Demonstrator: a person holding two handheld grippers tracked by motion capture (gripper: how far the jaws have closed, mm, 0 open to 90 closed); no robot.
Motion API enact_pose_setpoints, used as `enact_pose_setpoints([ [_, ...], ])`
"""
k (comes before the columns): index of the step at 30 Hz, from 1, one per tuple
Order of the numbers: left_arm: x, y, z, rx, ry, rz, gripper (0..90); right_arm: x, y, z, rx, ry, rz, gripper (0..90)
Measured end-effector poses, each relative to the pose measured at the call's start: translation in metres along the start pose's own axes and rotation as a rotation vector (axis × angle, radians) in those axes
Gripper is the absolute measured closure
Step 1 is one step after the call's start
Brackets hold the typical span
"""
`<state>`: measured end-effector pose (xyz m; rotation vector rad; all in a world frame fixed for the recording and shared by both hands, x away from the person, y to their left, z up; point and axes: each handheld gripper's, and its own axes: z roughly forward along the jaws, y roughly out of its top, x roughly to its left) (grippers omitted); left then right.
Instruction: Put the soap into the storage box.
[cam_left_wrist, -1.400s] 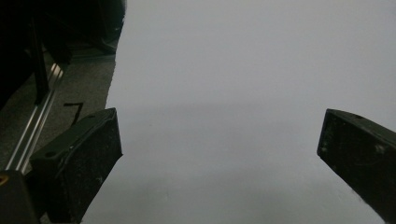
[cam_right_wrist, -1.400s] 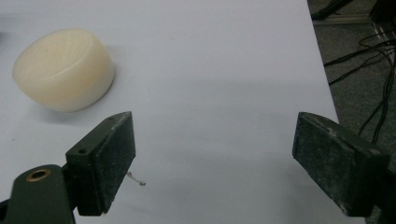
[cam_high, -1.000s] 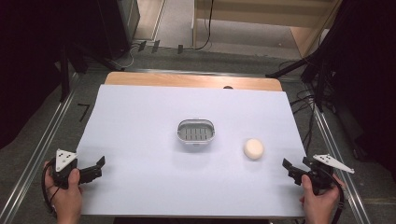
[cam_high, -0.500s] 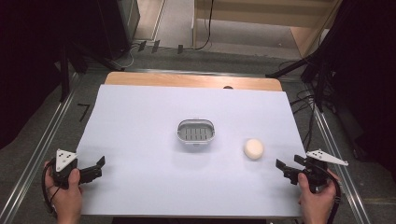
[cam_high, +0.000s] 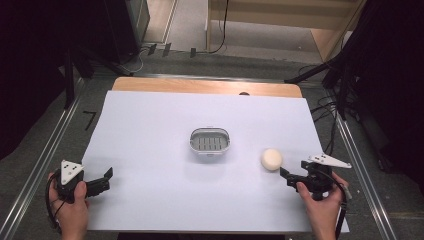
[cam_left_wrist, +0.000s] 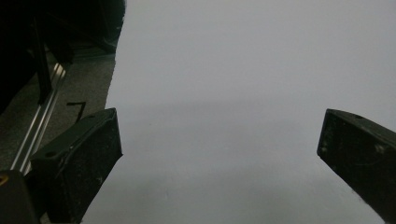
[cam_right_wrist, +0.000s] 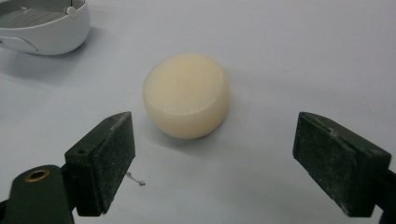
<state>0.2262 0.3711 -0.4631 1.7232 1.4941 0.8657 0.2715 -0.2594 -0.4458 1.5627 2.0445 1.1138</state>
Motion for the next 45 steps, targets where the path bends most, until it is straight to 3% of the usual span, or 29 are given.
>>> enact_pose_setpoints([
  [11, 0.0, 0.0, 0.0, -0.003, 0.002, -0.006, 0.3, 0.018, 0.015, 0.025, 0.023, -0.016, 0.019, 13.5],
  [16, 0.001, 0.0, 0.0, -0.002, 0.0, -0.008, 0.3, 0.025, 0.019, 0.041, 0.054, -0.058, -0.003, 13.9],
  [24, 0.001, 0.0, 0.0, -0.002, -0.003, -0.008, 0.3, 0.029, 0.02, 0.057, 0.091, -0.1, 0.013, 14.2],
  [36, 0.001, 0.0, 0.0, -0.003, -0.005, -0.011, 0.3, 0.035, 0.015, 0.072, 0.128, -0.168, 0.006, 18.2],
  [45, 0.001, 0.0, 0.0, -0.001, -0.005, -0.009, 0.3, 0.039, 0.011, 0.073, 0.107, -0.182, -0.002, 25.0],
])
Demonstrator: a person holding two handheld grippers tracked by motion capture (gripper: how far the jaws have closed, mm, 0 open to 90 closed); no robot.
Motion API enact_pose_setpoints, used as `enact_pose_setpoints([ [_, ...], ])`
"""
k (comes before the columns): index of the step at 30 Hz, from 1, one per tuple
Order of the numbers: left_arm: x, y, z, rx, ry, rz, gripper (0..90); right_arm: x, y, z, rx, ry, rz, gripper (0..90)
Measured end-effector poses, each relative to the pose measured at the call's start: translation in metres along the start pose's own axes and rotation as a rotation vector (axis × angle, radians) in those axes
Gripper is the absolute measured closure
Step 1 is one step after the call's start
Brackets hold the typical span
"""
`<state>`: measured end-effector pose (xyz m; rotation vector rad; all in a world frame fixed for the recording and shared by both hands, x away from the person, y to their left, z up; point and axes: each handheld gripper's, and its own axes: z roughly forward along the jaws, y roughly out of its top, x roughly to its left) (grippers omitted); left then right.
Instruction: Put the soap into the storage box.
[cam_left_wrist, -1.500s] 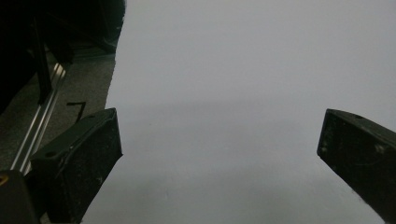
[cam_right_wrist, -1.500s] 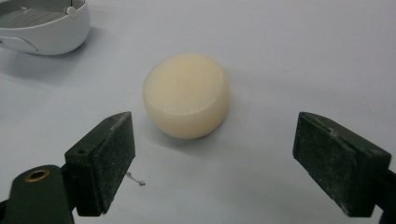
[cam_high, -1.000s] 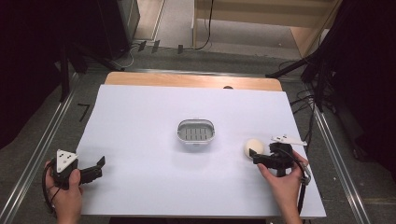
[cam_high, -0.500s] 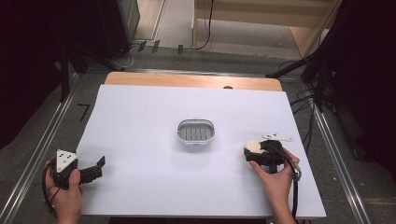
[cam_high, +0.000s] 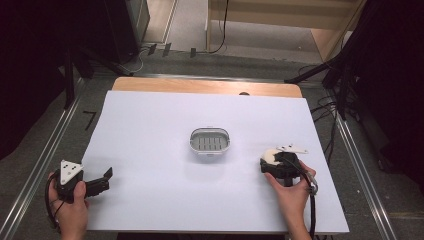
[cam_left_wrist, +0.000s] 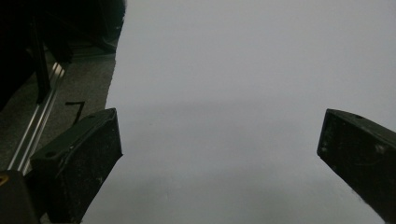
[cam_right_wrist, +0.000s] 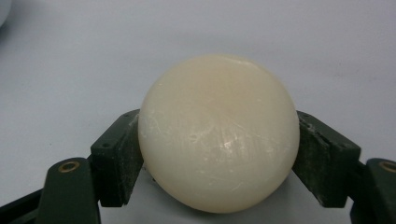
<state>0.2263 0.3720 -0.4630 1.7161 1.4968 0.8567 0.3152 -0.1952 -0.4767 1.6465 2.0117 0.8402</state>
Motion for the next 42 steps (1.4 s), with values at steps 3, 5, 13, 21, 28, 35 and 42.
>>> enact_pose_setpoints([
  [3, 0.0, 0.0, 0.0, 0.003, 0.001, 0.0, 0.3, 0.001, 0.0, -0.001, 0.005, -0.001, -0.003, 25.1],
  [5, 0.0, 0.0, 0.0, 0.0, 0.0, 0.0, 0.3, 0.0, 0.0, -0.001, 0.005, 0.0, 0.004, 25.2],
  [13, 0.0, 0.0, 0.0, -0.004, 0.0, -0.004, 0.3, 0.001, 0.003, -0.007, -0.008, 0.012, 0.0, 25.2],
  [21, 0.0, 0.0, 0.0, -0.004, 0.002, -0.001, 0.3, 0.004, 0.009, -0.014, -0.031, 0.028, -0.013, 25.3],
  [28, 0.0, 0.0, 0.0, -0.004, 0.002, 0.0, 0.3, 0.008, 0.017, -0.022, -0.053, 0.049, -0.019, 25.3],
  [35, 0.0, 0.0, 0.0, -0.004, 0.0, -0.002, 0.3, 0.016, 0.023, -0.024, -0.063, 0.069, -0.034, 25.3],
  [42, 0.0, 0.0, 0.0, 0.0, 0.0, 0.002, 0.3, 0.024, 0.032, -0.025, -0.07, 0.093, -0.047, 25.3],
])
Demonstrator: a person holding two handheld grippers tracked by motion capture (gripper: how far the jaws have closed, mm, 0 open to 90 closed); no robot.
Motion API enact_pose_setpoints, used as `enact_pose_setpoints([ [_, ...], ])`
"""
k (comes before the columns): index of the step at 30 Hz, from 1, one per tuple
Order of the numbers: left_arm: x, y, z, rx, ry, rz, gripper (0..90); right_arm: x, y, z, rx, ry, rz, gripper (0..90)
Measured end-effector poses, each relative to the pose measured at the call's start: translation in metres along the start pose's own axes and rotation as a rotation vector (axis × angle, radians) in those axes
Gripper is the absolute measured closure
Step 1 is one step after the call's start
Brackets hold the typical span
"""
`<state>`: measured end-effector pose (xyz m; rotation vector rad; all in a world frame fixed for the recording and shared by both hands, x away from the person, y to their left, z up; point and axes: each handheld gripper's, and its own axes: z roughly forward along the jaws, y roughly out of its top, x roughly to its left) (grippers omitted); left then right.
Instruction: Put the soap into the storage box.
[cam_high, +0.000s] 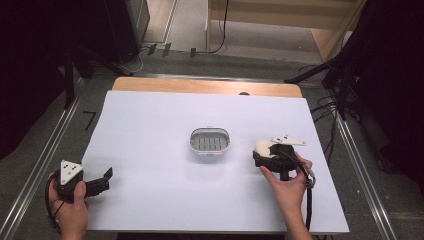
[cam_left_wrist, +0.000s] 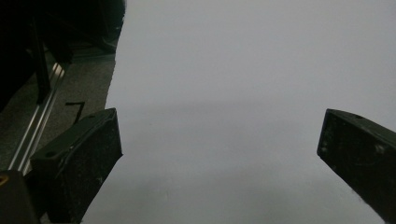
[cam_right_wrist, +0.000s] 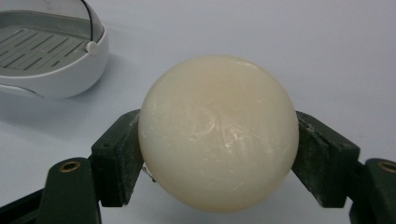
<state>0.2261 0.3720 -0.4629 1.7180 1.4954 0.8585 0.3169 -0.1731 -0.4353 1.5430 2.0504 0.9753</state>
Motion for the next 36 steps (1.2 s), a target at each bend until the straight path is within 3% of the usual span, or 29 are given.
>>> enact_pose_setpoints([
  [36, 0.0, 0.0, 0.001, 0.01, -0.002, 0.001, 0.3, 0.044, 0.031, 0.015, -0.01, 0.082, -0.046, 25.3],
])
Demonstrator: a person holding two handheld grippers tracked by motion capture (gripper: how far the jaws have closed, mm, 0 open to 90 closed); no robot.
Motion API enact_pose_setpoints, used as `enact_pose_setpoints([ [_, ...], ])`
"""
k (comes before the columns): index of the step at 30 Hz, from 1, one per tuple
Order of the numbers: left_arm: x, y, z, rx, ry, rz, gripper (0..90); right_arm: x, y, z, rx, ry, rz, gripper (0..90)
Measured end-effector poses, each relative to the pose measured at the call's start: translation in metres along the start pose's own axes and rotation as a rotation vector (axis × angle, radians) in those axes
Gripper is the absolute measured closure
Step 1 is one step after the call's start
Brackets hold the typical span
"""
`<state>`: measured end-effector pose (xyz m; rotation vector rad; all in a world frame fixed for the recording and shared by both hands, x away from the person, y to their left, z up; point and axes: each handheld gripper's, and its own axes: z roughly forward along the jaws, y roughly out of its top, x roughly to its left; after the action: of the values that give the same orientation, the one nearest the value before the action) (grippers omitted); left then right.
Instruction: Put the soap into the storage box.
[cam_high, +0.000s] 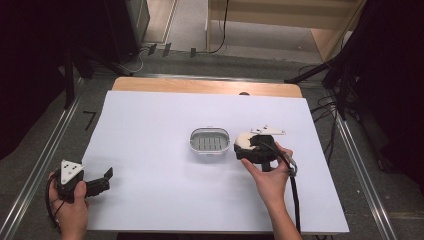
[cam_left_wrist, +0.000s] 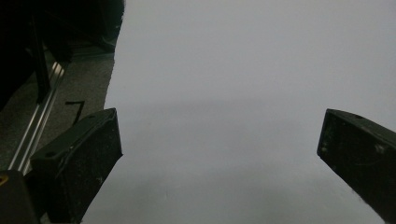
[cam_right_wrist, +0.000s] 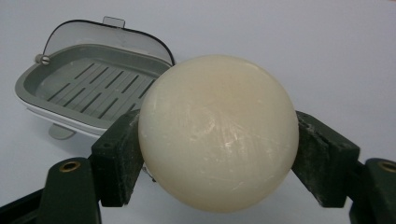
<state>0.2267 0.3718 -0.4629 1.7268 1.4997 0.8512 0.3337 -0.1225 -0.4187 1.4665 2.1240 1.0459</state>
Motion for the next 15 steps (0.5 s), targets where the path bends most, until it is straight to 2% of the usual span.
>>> enact_pose_setpoints([
  [15, 0.0, 0.0, 0.0, 0.0, 0.003, -0.002, 0.3, 0.019, 0.012, 0.011, 0.002, 0.034, -0.017, 25.3],
])
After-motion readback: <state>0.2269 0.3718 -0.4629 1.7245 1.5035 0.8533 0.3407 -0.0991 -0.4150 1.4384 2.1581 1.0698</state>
